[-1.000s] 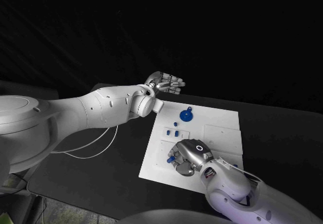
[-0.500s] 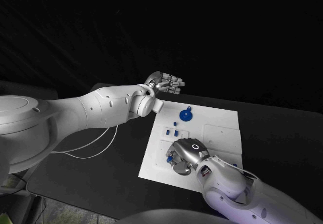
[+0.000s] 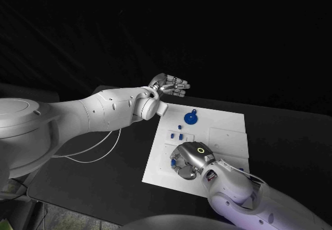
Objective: Assemble the parts on the task board
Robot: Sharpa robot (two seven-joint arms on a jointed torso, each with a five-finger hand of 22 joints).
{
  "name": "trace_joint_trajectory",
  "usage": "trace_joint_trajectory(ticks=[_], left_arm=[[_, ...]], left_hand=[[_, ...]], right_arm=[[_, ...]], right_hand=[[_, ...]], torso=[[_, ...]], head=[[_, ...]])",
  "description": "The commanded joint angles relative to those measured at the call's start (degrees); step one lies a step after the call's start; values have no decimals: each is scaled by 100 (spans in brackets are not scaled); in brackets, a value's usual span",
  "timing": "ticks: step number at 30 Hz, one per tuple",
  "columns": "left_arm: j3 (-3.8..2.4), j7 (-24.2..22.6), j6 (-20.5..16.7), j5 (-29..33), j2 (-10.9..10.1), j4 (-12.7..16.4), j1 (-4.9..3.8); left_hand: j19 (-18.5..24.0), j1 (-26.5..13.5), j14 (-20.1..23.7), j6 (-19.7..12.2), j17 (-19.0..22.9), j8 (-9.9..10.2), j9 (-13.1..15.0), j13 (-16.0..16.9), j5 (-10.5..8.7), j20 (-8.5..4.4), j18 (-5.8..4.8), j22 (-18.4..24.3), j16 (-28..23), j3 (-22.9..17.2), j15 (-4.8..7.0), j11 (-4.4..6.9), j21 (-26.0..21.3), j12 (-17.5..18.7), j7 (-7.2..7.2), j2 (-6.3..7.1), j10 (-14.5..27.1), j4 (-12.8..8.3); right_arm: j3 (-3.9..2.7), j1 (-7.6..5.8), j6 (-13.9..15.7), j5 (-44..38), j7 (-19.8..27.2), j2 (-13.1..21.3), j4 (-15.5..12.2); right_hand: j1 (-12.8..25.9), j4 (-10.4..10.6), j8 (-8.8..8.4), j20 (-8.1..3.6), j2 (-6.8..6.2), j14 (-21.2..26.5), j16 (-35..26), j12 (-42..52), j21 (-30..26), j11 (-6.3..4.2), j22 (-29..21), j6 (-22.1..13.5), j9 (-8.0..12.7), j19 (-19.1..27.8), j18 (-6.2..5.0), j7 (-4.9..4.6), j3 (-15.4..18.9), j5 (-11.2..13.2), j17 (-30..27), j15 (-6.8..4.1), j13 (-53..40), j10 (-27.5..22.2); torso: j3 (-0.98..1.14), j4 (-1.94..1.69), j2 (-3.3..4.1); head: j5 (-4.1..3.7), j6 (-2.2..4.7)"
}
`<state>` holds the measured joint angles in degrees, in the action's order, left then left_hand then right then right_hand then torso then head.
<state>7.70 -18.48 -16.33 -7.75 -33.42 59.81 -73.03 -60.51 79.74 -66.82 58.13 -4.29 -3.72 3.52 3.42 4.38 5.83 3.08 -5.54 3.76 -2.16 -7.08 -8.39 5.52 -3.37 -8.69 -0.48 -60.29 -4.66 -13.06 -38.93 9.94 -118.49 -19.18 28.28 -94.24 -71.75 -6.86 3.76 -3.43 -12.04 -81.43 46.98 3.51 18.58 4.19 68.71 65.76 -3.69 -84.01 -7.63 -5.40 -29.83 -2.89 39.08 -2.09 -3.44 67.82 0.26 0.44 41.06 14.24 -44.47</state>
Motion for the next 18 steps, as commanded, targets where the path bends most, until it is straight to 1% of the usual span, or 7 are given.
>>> trace_joint_trajectory(ticks=[1,4,6,10,14,16,18], left_arm=[[-4,-7,104,-19,6,5,-2],[-4,15,134,-21,1,9,-2],[-4,28,148,-22,-3,10,-2],[-4,48,168,-25,-10,12,-2],[-4,57,176,-26,-18,13,-2],[-4,58,177,-27,-21,14,-2],[-4,53,178,-28,-31,23,-1]], left_hand=[[11,15,40,-37,3,12,4,-4,-28,36,72,5,-12,27,4,-19,19,-20,-4,-29,39,12],[11,13,41,-39,3,11,4,-4,-29,37,72,6,-12,29,3,-20,19,-20,-5,-28,40,13],[13,6,47,-47,4,9,5,-4,-35,38,72,8,-14,35,-1,-23,18,-18,-7,-20,49,17],[13,6,47,-47,4,9,5,-4,-35,38,72,8,-14,35,-1,-23,18,-18,-7,-20,49,17],[13,6,47,-47,4,9,5,-4,-35,38,72,8,-14,35,-1,-23,18,-18,-7,-20,49,17],[13,6,47,-47,4,9,5,-4,-35,38,72,8,-14,35,-1,-23,18,-18,-7,-20,49,17],[13,6,47,-47,4,9,5,-4,-35,38,72,8,-14,35,-1,-23,18,-18,-7,-20,49,17]], right_arm=[[3,0,345,54,75,10,-16],[3,1,534,77,90,19,-32],[3,1,628,100,100,29,-43],[3,2,765,204,134,69,-73],[3,2,938,318,182,114,-116],[3,3,1060,400,209,151,-159],[0,4,1211,521,242,218,-238]], right_hand=[[-40,21,-19,55,-71,14,49,19,-34,22,-28,-137,6,-210,-93,-7,147,-30,-28,55,3,-148],[-144,58,-19,67,-97,14,86,70,14,40,-18,-321,7,-215,-87,72,536,-18,-51,66,3,-298],[-170,77,-22,66,-111,22,93,67,2,48,-24,-339,9,-210,-91,35,663,-3,-59,70,2,-329],[-257,129,-4,90,-139,47,94,97,-93,93,-61,-527,2,-187,-123,63,1043,-41,-78,105,-8,-555],[-420,409,-15,153,-215,86,115,270,-215,161,-112,-884,8,-183,-226,131,1545,-174,-114,157,-2,-885],[-474,522,-18,169,-248,93,132,345,-233,169,-120,-951,11,-193,-255,153,1624,-193,-133,167,-1,-939],[-494,583,-22,164,-238,90,140,409,-234,145,-122,-1012,14,-204,-257,137,1693,-245,-154,151,0,-907]], torso=[[3,-1,1],[0,-3,1],[0,-1,1],[-3,-4,0],[-2,-3,-1],[-1,0,-2],[2,2,-2]], head=[[-2,8],[-6,17],[-11,19],[-19,17],[-25,19],[-34,26],[-96,80]])
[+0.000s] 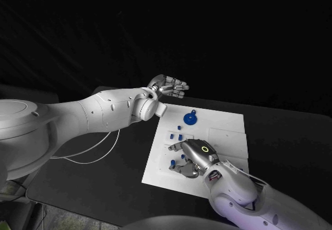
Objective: Assemble the parts on the task board
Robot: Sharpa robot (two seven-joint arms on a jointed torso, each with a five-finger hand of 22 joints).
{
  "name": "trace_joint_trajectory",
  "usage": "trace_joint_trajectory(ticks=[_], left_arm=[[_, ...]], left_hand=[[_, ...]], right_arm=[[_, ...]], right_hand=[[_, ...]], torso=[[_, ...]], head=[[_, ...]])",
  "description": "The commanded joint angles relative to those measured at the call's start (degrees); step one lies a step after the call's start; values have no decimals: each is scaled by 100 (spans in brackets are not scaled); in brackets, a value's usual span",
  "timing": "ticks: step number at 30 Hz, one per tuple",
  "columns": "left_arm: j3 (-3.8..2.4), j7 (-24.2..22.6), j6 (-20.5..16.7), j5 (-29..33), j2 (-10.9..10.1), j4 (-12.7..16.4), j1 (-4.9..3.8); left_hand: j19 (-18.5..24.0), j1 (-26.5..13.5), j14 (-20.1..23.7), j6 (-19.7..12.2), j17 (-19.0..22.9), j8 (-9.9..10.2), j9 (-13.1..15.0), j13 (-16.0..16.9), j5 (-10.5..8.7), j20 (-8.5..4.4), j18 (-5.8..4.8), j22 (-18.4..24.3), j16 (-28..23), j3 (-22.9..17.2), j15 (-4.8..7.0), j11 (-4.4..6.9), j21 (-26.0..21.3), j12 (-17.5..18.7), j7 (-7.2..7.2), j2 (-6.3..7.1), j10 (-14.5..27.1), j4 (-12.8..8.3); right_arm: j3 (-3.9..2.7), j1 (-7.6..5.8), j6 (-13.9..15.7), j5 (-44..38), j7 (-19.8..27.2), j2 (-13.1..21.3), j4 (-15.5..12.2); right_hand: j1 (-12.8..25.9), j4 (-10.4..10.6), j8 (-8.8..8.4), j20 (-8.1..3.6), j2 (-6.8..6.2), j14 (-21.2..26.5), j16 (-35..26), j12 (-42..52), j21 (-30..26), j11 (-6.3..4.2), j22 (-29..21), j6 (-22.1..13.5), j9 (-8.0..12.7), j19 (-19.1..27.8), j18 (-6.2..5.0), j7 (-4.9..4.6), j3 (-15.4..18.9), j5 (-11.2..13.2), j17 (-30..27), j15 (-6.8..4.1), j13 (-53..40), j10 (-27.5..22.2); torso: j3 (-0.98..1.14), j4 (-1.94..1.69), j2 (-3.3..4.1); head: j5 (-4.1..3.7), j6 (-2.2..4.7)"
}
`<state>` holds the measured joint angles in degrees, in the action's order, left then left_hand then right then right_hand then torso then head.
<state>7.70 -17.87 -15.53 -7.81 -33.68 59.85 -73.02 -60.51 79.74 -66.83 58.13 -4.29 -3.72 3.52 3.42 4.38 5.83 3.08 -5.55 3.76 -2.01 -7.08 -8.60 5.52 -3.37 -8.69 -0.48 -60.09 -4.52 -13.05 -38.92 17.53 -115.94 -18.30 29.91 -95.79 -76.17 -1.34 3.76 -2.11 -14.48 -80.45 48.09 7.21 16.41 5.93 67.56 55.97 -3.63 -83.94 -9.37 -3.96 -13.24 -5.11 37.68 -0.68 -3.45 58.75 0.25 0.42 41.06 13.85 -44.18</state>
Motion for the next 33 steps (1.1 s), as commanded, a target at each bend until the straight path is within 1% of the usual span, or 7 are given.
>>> trace_joint_trajectory(ticks=[1,6,12,16,22,29,33], left_arm=[[-4,-14,97,-24,-13,24,-2],[-4,-44,74,-34,-66,30,-1],[-3,-55,67,-61,-130,9,4],[-3,-85,151,-56,-186,22,29],[-4,-173,155,-52,-275,31,87],[-5,-316,111,-19,-382,74,159],[-4,-391,108,-5,-495,167,191]], left_hand=[[13,6,47,-47,4,9,5,-4,-35,38,72,9,-14,20,-1,-2,18,-18,-7,-20,28,3],[16,1,52,-45,2,8,5,-4,-35,42,74,15,-12,23,-3,-2,17,-21,-6,-15,28,11],[75,-8,64,-38,5,8,5,-4,-32,50,40,29,-14,19,-3,13,-13,-21,-2,-25,-32,15],[65,-18,7,-76,-4,11,4,-5,-32,35,32,26,-3,13,18,30,-6,-22,-8,-49,-86,24],[36,-77,-137,-87,-8,8,5,-6,0,-19,-18,18,-7,14,69,79,12,-17,-1,-97,-248,61],[25,-89,-155,-67,-1,7,6,-7,27,-37,-33,14,-10,-4,83,112,22,-15,12,-103,-359,74],[28,-104,-145,-68,3,9,5,-9,18,-42,-43,15,-10,-13,88,156,22,-10,44,-90,-495,79]], right_arm=[[-10,3,521,360,172,102,-131],[-254,-10,923,1321,431,508,-377],[-531,-155,812,2991,672,1175,-444],[-745,-201,398,3588,940,1550,-368],[-1005,-226,-259,4376,953,2035,-227],[-1129,-233,-1138,4702,247,2337,-138],[-1148,-235,-1349,4864,-215,2463,-148]], right_hand=[[-50,32,-22,15,24,-18,25,57,-13,-50,-10,-3,8,-216,-71,-17,26,-13,-25,-9,3,34],[167,26,-16,-102,320,-42,-18,175,73,-211,-50,508,-1,-197,69,-292,-314,-66,-78,-118,2,835],[342,-72,0,-198,385,-52,-67,432,0,-404,-123,895,-45,-207,156,-161,-695,-186,-102,-235,-61,1367],[317,-182,7,-280,574,-25,-100,935,-27,-560,-138,1118,-97,-182,229,-68,-629,-42,-97,-331,-336,1619],[451,-278,-3,-407,720,-127,-78,2937,107,-732,-99,1358,-451,-255,349,75,-97,-350,-42,-446,-1853,1196],[624,169,-8,-511,789,-181,424,4775,1514,-838,376,1282,-872,-288,490,136,463,-772,542,-515,-4176,979],[670,639,-5,-496,642,-166,858,5423,2072,-827,596,1279,-1033,-306,474,145,1151,-1610,1151,-516,-5315,1322]], torso=[[3,8,-4],[4,33,-22],[0,89,-71],[8,107,-97],[46,132,-146],[81,168,-197],[98,181,-224]], head=[[-75,75],[-236,186],[-431,358],[-534,418],[-651,453],[-770,459],[-842,431]])
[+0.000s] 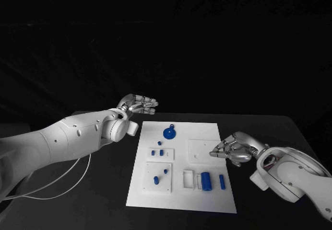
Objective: Assemble the parts on the task board
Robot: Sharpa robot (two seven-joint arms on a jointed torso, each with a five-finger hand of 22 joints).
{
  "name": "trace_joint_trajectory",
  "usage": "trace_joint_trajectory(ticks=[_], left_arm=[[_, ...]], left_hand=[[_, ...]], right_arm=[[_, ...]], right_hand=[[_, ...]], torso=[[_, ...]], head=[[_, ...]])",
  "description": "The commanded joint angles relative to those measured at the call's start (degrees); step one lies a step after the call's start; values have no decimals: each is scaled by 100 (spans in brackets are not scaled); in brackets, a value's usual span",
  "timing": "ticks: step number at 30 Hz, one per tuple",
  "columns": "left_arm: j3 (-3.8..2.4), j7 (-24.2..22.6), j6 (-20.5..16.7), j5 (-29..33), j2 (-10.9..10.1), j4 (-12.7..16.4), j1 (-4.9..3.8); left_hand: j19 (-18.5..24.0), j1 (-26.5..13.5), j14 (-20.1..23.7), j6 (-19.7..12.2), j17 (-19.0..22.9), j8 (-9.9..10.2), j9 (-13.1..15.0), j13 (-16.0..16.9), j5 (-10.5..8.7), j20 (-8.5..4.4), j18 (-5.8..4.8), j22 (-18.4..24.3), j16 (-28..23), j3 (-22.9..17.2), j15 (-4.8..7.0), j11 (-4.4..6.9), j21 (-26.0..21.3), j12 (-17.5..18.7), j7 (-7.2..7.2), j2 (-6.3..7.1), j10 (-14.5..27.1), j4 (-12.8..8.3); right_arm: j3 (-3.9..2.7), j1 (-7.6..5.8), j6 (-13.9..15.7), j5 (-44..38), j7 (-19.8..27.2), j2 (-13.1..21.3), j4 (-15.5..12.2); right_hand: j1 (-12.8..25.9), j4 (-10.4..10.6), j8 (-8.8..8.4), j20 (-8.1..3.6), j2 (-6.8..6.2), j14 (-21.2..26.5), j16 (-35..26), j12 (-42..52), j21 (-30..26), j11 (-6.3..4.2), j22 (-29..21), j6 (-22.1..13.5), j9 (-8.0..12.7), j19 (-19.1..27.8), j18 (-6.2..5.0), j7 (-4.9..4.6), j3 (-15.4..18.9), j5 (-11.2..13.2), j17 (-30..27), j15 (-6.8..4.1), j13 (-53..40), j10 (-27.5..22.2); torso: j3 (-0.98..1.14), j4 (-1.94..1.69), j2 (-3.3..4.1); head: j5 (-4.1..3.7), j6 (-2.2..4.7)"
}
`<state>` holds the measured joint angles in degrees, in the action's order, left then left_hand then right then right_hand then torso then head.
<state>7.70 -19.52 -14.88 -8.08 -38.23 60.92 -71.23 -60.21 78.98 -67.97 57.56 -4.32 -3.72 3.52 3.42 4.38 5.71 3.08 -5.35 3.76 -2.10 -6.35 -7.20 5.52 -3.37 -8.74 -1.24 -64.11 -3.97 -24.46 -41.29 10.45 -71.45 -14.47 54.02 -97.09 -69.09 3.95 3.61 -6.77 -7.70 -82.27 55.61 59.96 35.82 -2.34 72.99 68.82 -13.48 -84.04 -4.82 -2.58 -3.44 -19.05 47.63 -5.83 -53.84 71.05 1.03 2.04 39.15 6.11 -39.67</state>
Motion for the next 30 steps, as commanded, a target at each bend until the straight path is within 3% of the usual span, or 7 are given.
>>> trace_joint_trajectory(ticks=[1,5,7,11,13,23,30], left_arm=[[-5,-261,60,23,-80,104,21],[-4,-331,86,9,-174,233,38],[-4,-355,94,4,-209,295,46],[-3,-373,97,0,-251,394,68],[-3,-373,95,-1,-261,424,79],[-3,-326,126,1,-263,433,114],[-2,-294,145,1,-249,403,118]], left_hand=[[-1,-44,-25,-49,7,13,4,-9,13,-31,-47,-4,-12,-1,18,46,23,-8,101,-3,-160,32],[-5,-130,-12,-131,6,11,3,-8,-17,-30,-51,-4,-12,51,14,85,26,-5,161,64,-195,62],[-7,-164,-12,-136,6,11,3,-8,-33,-29,-51,-4,-12,74,12,82,28,-4,160,88,-189,72],[-9,-201,0,-137,6,10,3,-7,-50,-23,-46,-3,-12,107,3,62,29,-5,154,113,-134,78],[-9,-209,1,-138,6,11,3,-7,-54,-21,-44,-2,-13,113,1,56,29,-5,152,116,-122,80],[-14,-231,13,-146,6,11,3,-6,-60,-13,-33,0,-13,140,-6,32,34,-6,132,123,-87,84],[-13,-232,16,-145,6,11,3,-6,-59,-11,-32,1,-13,143,-7,28,34,-6,126,127,-84,84]], right_arm=[[-10,1,-683,489,-807,97,-38],[-13,-2,-971,686,-1487,169,-106],[-9,-3,-1149,751,-1830,171,-134],[45,-4,-1301,757,-2280,118,-169],[74,-4,-1288,693,-2398,79,-187],[204,-55,-1183,408,-2657,-155,-259],[405,-203,-1327,308,-2699,-253,-221]], right_hand=[[-53,206,9,-38,-14,0,207,257,290,-8,119,-21,-104,-301,19,10,327,-391,307,-5,-512,171],[-82,316,1,-20,92,-4,281,288,459,13,206,-113,-201,-294,13,-11,455,-416,530,9,-896,266],[2,167,6,-8,273,-15,274,183,474,17,234,-147,-209,-292,15,-12,574,-453,629,19,-1025,293],[116,106,5,-4,369,-28,259,71,472,29,254,-211,-186,-291,20,-36,782,-558,717,25,-1119,301],[150,48,3,-2,462,-42,234,6,449,30,260,-224,-175,-290,20,-37,974,-569,762,28,-1188,317],[278,181,1,4,595,-71,298,-26,562,42,329,-271,-189,-304,19,-49,1362,-547,951,33,-1355,376],[337,203,1,11,656,-70,345,-27,606,52,355,-320,-186,-303,15,-60,1414,-434,1022,40,-1382,371]], torso=[[17,19,-49],[5,26,-70],[-3,25,-79],[-9,20,-85],[-9,20,-85],[-8,22,-72],[-14,24,-66]], head=[[-116,-42],[-207,-93],[-230,-108],[-265,-131],[-268,-131],[-269,-135],[-273,-178]])
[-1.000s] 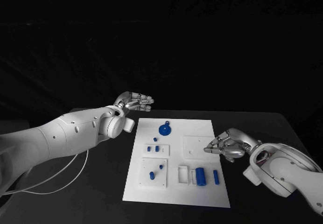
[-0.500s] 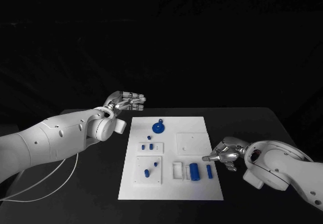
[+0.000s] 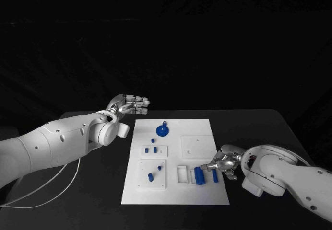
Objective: Assemble the parts on the task board
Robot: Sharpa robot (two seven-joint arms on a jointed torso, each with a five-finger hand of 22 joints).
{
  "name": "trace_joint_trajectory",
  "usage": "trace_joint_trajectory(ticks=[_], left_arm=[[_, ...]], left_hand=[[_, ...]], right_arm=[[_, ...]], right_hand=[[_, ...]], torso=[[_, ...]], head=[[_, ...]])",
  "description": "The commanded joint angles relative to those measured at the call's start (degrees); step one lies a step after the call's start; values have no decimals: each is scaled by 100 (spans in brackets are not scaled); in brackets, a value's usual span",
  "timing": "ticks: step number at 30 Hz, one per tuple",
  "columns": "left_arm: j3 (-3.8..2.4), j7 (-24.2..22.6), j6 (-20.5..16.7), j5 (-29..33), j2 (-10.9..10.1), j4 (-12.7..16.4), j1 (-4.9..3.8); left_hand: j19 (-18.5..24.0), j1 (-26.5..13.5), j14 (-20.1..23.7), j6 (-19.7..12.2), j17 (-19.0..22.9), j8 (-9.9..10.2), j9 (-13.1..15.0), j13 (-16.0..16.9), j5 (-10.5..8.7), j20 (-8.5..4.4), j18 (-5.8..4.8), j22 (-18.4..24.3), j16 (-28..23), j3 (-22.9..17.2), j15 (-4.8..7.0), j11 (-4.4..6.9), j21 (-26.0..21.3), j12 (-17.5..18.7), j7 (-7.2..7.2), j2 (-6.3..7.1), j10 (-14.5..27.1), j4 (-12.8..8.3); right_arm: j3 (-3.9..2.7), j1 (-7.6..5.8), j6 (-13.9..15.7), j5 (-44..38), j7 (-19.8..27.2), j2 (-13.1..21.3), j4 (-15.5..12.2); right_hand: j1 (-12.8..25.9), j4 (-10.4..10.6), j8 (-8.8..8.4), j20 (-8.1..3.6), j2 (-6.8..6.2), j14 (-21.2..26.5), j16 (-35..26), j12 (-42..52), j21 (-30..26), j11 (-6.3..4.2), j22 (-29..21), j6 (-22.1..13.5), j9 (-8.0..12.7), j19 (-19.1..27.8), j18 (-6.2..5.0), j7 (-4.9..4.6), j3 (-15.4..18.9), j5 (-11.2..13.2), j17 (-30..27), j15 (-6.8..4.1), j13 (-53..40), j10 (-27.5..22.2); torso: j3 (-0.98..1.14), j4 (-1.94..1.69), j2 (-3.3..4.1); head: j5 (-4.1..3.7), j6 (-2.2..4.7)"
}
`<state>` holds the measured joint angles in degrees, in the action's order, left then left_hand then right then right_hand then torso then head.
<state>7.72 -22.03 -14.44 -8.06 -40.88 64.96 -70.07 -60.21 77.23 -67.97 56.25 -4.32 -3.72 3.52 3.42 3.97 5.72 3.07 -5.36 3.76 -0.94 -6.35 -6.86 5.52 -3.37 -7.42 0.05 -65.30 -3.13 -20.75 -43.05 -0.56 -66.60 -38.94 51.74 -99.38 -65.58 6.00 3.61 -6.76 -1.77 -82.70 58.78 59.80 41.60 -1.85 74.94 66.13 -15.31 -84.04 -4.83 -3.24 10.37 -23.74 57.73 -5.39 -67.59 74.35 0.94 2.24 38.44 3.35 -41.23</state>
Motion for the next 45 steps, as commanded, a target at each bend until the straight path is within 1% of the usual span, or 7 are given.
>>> trace_joint_trajectory(ticks=[1,16,28,32,37,41,45], left_arm=[[-4,-37,104,0,21,-3,3],[-4,13,141,-5,38,46,3],[-4,47,156,-9,26,71,3],[-4,64,160,-12,22,70,3],[-4,82,164,-14,18,68,3],[-4,95,171,-16,22,64,3],[-4,105,175,-25,25,64,3]], left_hand=[[-13,-62,27,-27,6,12,2,-6,-19,-6,-25,4,-14,33,-12,-9,34,-7,-12,4,42,5],[-9,-72,47,-54,4,13,1,-6,-24,4,-15,10,-13,39,-24,-41,34,-6,-28,32,73,24],[-7,-84,57,-35,4,11,2,-5,-27,12,-7,15,-13,33,-31,-56,33,-7,-31,47,96,48],[-6,-83,61,-38,4,12,2,-5,-28,14,-5,16,-13,30,-33,-60,33,-8,-34,53,106,52],[-7,-85,66,-57,4,13,1,-5,-29,15,-3,17,-14,30,-35,-66,34,-7,-51,61,120,56],[-7,-83,68,-58,4,12,1,-5,-30,18,0,18,-14,23,-36,-69,34,-7,-55,69,132,62],[-7,-83,68,-58,4,12,1,-5,-30,18,0,18,-14,23,-36,-69,34,-7,-55,69,132,62]], right_arm=[[68,-47,-251,-203,-258,-40,15],[488,-175,-342,-460,-284,-305,266],[588,-182,-152,-618,-282,-537,438],[636,-182,-150,-643,-285,-591,484],[685,-183,-154,-625,-288,-632,536],[704,-183,-107,-616,-290,-651,595],[711,-183,-11,-610,-288,-649,614]], right_hand=[[-14,-2,1,9,63,-28,28,-11,27,4,160,-51,-2,-304,15,5,34,36,11,-3,-7,40],[28,-9,2,25,66,-28,21,-55,28,20,192,-123,13,-299,6,-16,93,171,72,11,-28,14],[-30,-25,2,26,57,-31,10,-62,15,19,200,-118,10,-301,5,-15,47,81,88,11,-30,14],[-105,-142,1,23,169,-36,8,-69,22,16,212,-99,23,-302,13,-14,-14,72,104,7,-26,19],[-263,-443,-4,11,112,-38,1,-84,22,5,234,-71,122,-301,32,-4,-663,186,134,-5,-22,10],[-156,-494,-23,22,-459,-40,0,-94,13,18,261,-122,384,-301,26,-31,-2087,617,170,26,-24,-13],[-210,-661,0,20,-487,-43,8,-96,16,9,278,-44,456,-302,30,-35,-2473,632,193,4,-22,-14]], torso=[[-6,4,5],[-4,-9,12],[-9,0,8],[-8,-6,9],[-9,-3,8],[-13,4,8],[-12,-2,7]], head=[[6,-24],[47,-114],[60,-142],[65,-157],[69,-170],[70,-166],[70,-167]])
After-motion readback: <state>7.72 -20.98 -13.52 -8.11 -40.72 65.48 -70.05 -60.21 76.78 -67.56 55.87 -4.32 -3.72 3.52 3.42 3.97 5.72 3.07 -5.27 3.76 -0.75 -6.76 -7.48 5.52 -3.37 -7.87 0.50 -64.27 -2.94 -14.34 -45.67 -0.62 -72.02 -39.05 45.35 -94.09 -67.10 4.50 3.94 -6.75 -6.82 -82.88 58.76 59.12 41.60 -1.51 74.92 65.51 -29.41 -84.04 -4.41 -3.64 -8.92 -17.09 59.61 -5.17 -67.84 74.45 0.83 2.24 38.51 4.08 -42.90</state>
